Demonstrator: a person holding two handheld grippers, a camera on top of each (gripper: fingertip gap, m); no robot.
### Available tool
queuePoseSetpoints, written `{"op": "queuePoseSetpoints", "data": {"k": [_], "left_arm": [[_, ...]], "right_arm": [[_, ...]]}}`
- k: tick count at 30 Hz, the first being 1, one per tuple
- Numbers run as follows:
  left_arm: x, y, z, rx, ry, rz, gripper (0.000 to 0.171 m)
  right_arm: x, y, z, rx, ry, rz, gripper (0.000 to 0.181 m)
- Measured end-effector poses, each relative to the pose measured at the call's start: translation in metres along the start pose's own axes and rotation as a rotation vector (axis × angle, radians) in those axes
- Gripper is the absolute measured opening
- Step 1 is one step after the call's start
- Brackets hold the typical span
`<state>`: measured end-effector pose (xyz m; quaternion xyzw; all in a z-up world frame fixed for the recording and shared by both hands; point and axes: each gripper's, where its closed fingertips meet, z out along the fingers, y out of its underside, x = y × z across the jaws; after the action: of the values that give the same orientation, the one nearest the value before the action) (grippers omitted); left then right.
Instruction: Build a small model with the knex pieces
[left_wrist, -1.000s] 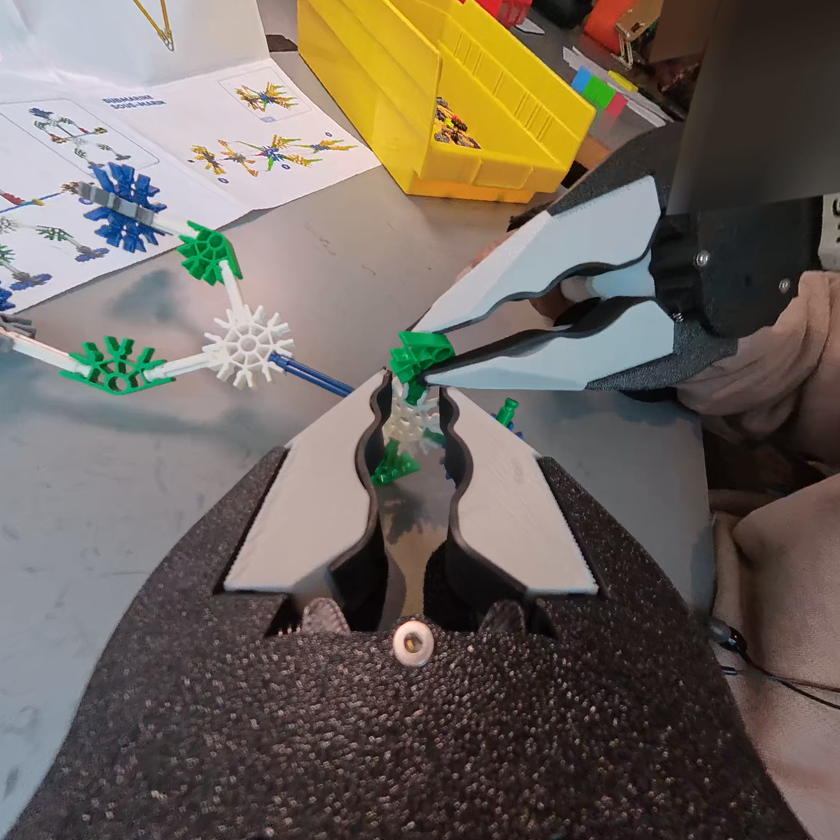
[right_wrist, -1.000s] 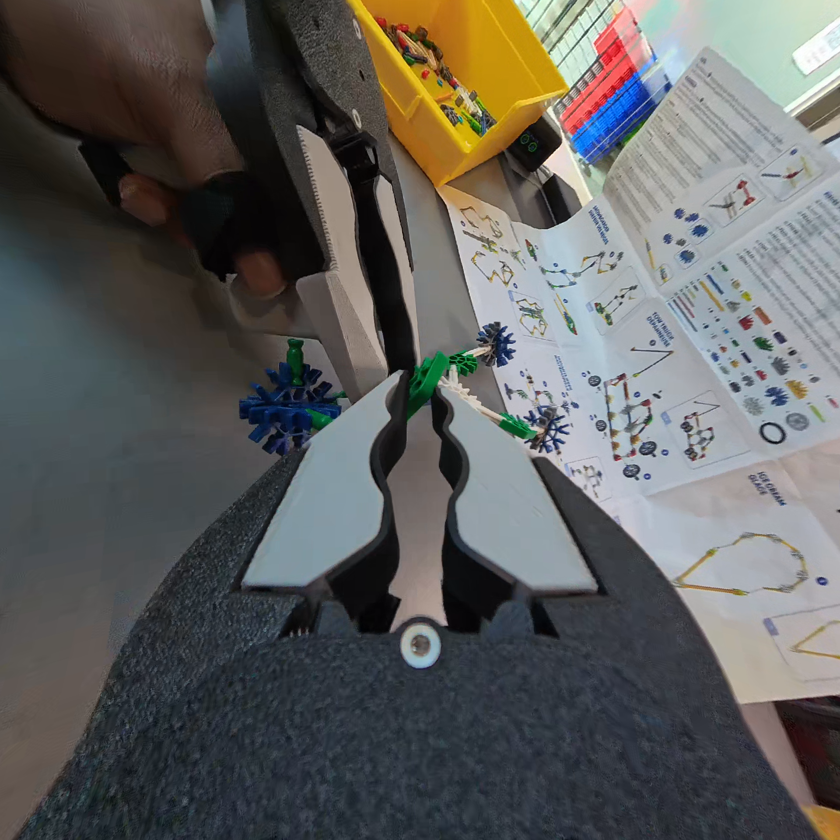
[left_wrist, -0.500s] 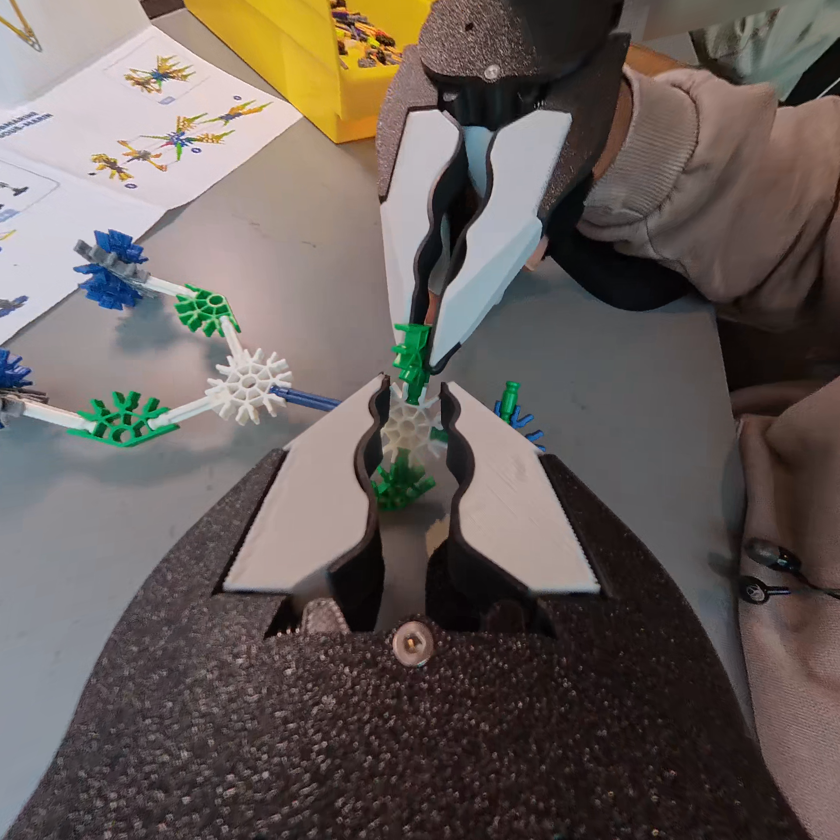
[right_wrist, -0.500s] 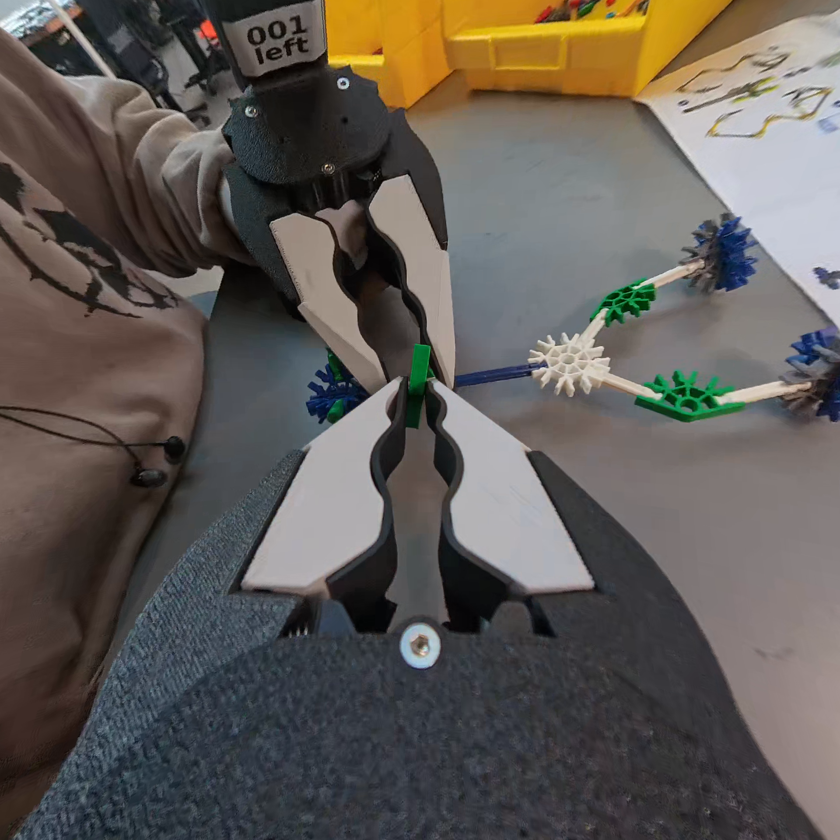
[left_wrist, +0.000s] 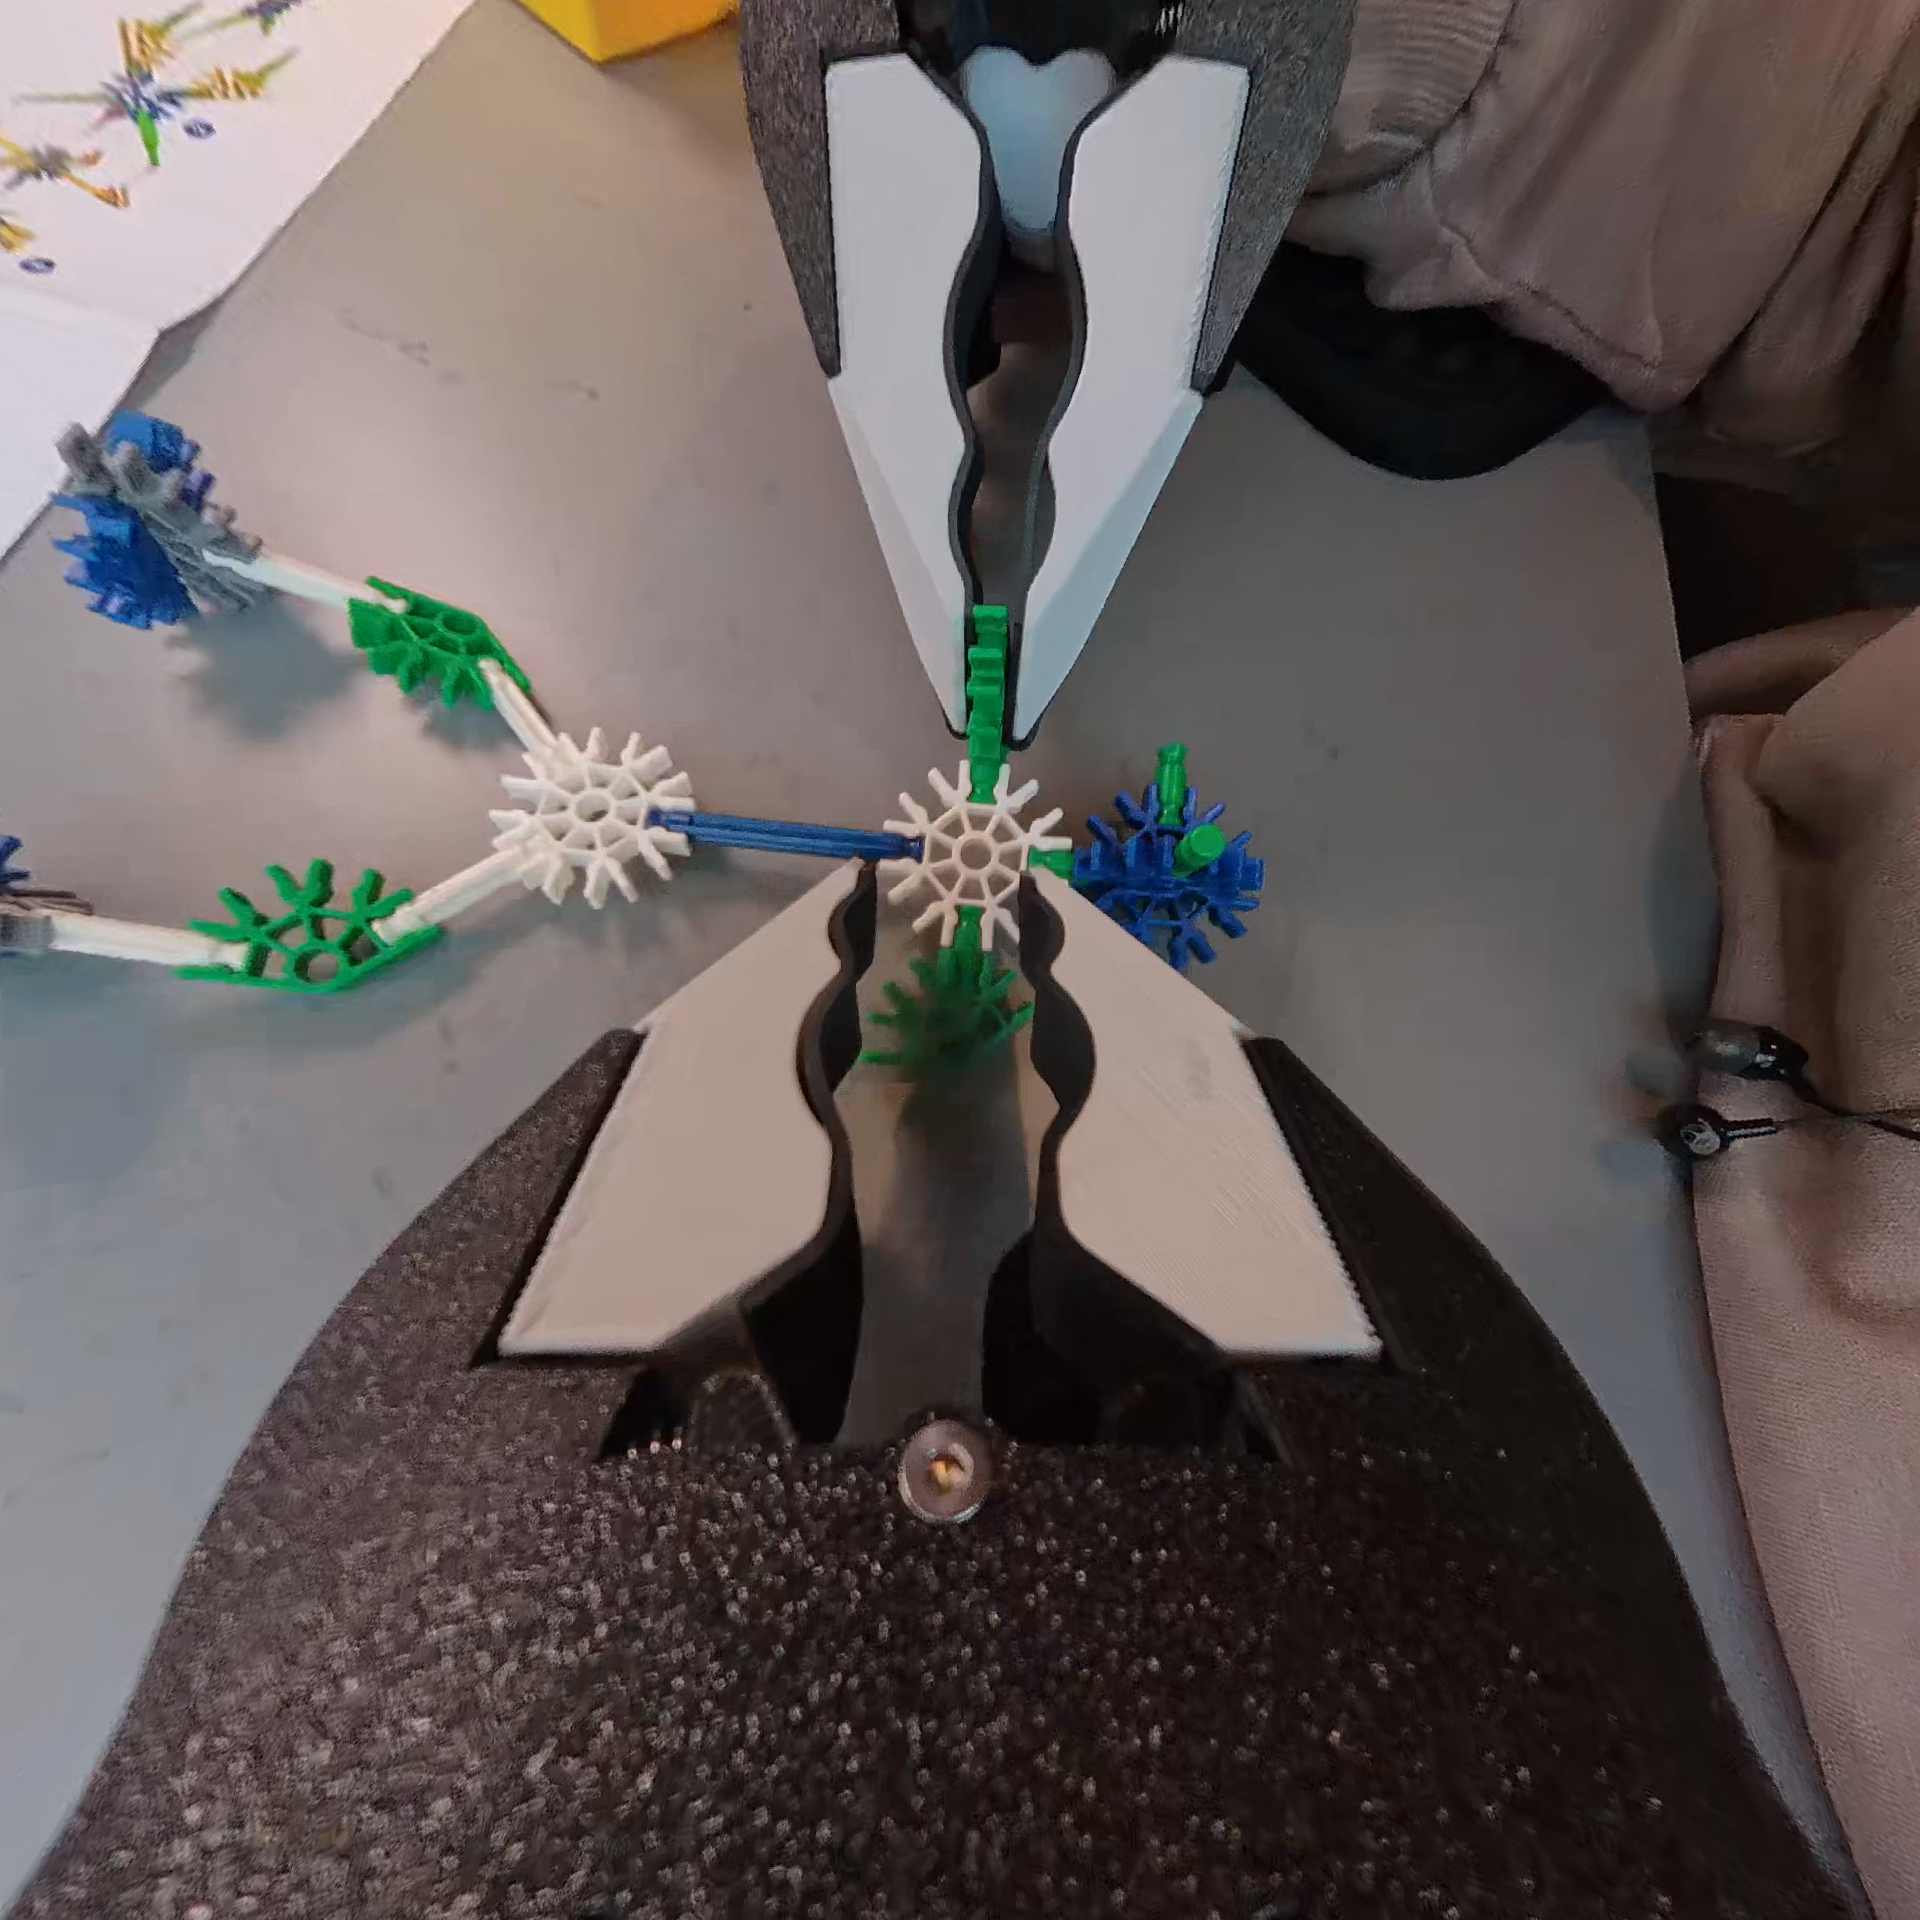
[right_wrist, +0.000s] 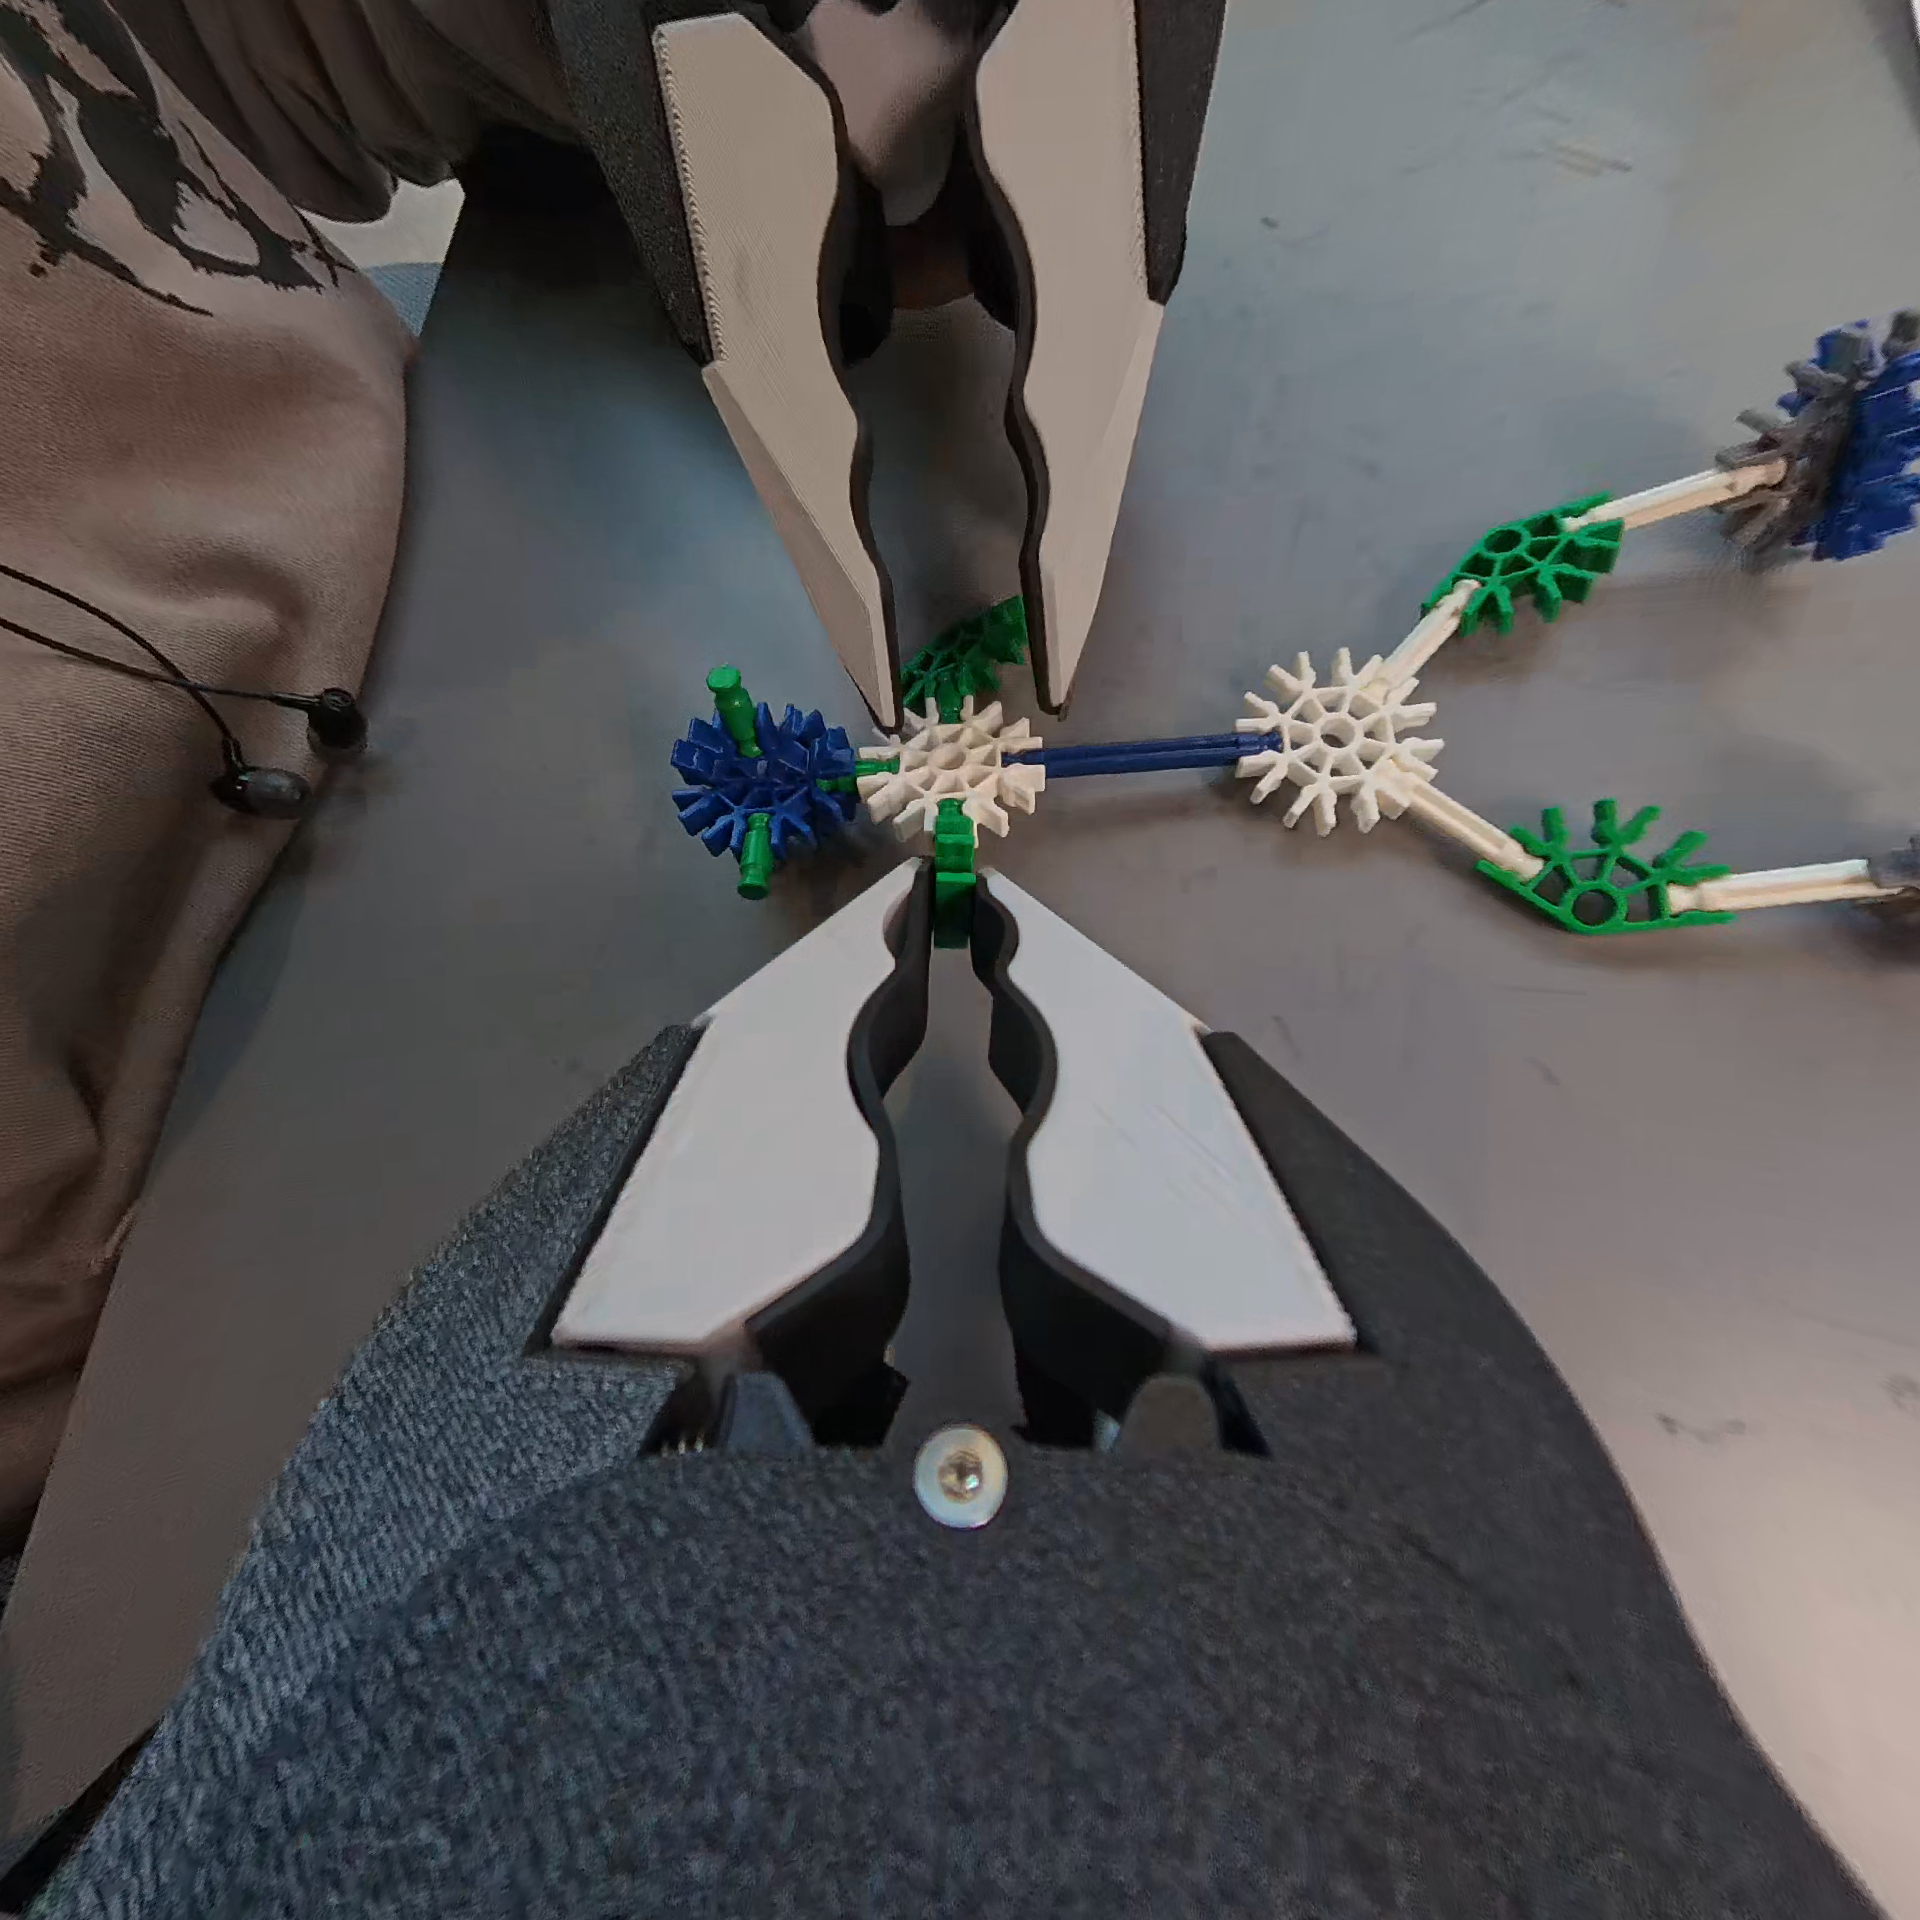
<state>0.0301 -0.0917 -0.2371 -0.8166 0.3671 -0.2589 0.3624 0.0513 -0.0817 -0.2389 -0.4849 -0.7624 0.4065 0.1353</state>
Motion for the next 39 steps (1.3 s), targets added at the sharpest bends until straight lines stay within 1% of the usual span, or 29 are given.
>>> {"op": "queuePoseSetpoints", "data": {"k": [1,2,4,6,10,11,13,16,18,21,22,24,26,27,28,29,30,32,33,34,36,39], "left_arm": [[0.002,0.004,0.003,-0.025,0.017,-0.003,0.026],[0.006,0.002,0.004,-0.012,0.046,-0.017,0.022],[0.007,0.003,0.006,-0.023,0.055,-0.036,0.024],[0.006,0.003,0.007,-0.025,0.052,-0.063,0.023],[0.002,0.002,0.008,-0.013,0.015,-0.105,0.021],[0.003,0.002,0.008,-0.013,0.013,-0.106,0.016],[0.008,0.0,0.01,0.007,0.009,-0.118,0.0],[-0.003,-0.001,0.008,-0.001,-0.118,-0.069,0.0],[-0.004,-0.001,0.008,0.004,-0.111,-0.079,0.0],[-0.002,-0.004,0.003,0.047,-0.029,-0.099,0.001],[-0.004,-0.007,-0.002,0.066,-0.014,-0.126,0.008],[-0.008,-0.011,-0.011,0.088,0.02,-0.16,0.026],[-0.006,-0.004,-0.011,0.039,0.067,-0.144,0.048],[0.0,0.003,-0.01,-0.001,0.109,-0.114,0.053],[0.009,0.01,-0.008,-0.044,0.163,-0.083,0.054],[0.013,0.016,-0.005,-0.074,0.173,-0.063,0.055],[0.013,0.019,-0.001,-0.086,0.165,-0.041,0.053],[0.022,0.019,0.003,-0.106,0.19,-0.009,0.031],[0.022,0.018,0.006,-0.114,0.171,-0.002,0.025],[0.021,0.018,0.007,-0.125,0.152,0.008,0.025],[0.018,0.017,0.008,-0.13,0.109,-0.009,0.023],[0.015,0.016,0.009,-0.116,0.036,-0.032,0.021]], "right_arm": [[0.0,0.002,0.001,-0.015,-0.002,-0.004,0.005],[0.0,0.003,0.001,-0.024,-0.004,-0.006,0.005],[0.001,0.005,0.002,-0.042,0.008,-0.007,0.005],[0.003,0.006,0.002,-0.071,0.051,-0.027,0.005],[0.01,0.007,0.001,-0.122,0.18,-0.059,0.005],[0.011,0.006,0.0,-0.125,0.213,-0.052,0.005],[0.016,0.007,-0.002,-0.13,0.298,-0.043,0.005],[0.02,0.007,-0.003,-0.124,0.411,-0.022,0.004],[0.018,0.008,-0.004,-0.121,0.463,-0.028,0.004],[0.01,0.009,-0.003,-0.08,0.439,-0.017,0.004],[0.008,0.01,-0.004,-0.072,0.426,-0.016,0.004],[0.002,0.012,-0.004,-0.081,0.372,-0.069,0.004],[-0.005,0.012,-0.002,-0.086,0.297,-0.121,0.004],[-0.007,0.012,-0.001,-0.086,0.268,-0.135,0.004],[-0.009,0.011,0.0,-0.087,0.233,-0.158,0.004],[-0.012,0.011,0.001,-0.088,0.193,-0.18,0.004],[-0.013,0.011,0.002,-0.089,0.161,-0.188,0.004],[-0.013,0.01,0.004,-0.094,0.113,-0.194,0.004],[-0.012,0.009,0.004,-0.099,0.107,-0.19,0.004],[-0.011,0.009,0.004,-0.11,0.108,-0.186,0.004],[-0.004,0.009,0.002,-0.12,0.159,-0.169,0.005],[0.004,0.007,0.001,-0.082,0.278,-0.069,0.006]]}}
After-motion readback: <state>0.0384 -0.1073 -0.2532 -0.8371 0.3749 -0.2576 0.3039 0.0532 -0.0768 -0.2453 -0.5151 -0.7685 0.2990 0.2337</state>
